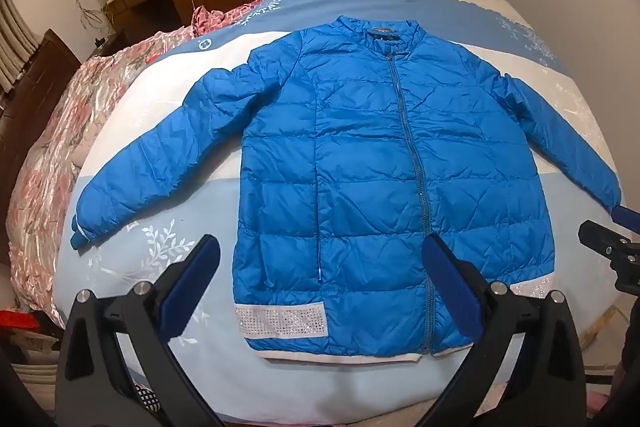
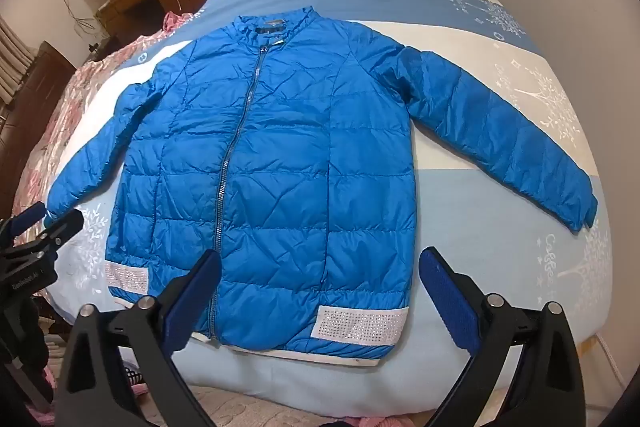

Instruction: Fold large clothes

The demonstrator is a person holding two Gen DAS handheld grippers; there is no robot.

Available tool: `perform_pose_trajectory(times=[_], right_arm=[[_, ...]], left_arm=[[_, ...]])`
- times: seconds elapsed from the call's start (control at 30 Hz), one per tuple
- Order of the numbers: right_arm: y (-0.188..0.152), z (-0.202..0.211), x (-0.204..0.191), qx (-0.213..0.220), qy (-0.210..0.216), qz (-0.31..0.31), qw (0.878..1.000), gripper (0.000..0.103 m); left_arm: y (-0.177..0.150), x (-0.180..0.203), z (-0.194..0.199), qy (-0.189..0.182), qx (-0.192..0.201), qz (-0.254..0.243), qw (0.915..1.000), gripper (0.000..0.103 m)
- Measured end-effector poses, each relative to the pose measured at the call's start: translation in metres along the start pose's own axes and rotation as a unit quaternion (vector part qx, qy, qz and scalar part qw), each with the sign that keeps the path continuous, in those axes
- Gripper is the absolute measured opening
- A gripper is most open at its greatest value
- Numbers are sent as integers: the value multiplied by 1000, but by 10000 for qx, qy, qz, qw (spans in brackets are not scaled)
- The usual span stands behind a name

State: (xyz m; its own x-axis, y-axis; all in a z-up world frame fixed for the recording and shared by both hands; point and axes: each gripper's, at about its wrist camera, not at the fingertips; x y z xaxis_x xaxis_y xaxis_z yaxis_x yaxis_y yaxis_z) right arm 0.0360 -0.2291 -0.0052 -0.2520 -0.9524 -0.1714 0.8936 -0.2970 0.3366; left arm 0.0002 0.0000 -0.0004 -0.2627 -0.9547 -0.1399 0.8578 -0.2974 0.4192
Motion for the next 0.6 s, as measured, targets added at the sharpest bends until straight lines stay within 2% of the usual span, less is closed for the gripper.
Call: perform_pose_trajectory(times=[0.6], right_arm=[[-2, 0, 1, 14, 13, -4, 10000, 99]], left_arm=[[2, -2, 2, 7, 6, 7, 10000, 100]])
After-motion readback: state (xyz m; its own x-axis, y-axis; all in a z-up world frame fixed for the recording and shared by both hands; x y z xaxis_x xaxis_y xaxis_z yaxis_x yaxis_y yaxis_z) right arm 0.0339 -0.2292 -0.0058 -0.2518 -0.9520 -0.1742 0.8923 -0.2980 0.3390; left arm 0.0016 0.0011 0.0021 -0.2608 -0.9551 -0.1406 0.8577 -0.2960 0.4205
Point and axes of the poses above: each gripper's, at about its wrist camera, not at the fingertips, and z roughly against the way its jaws point, x to its right, y to its top, and after that the axes turned 11 degrees about -z, right-handed
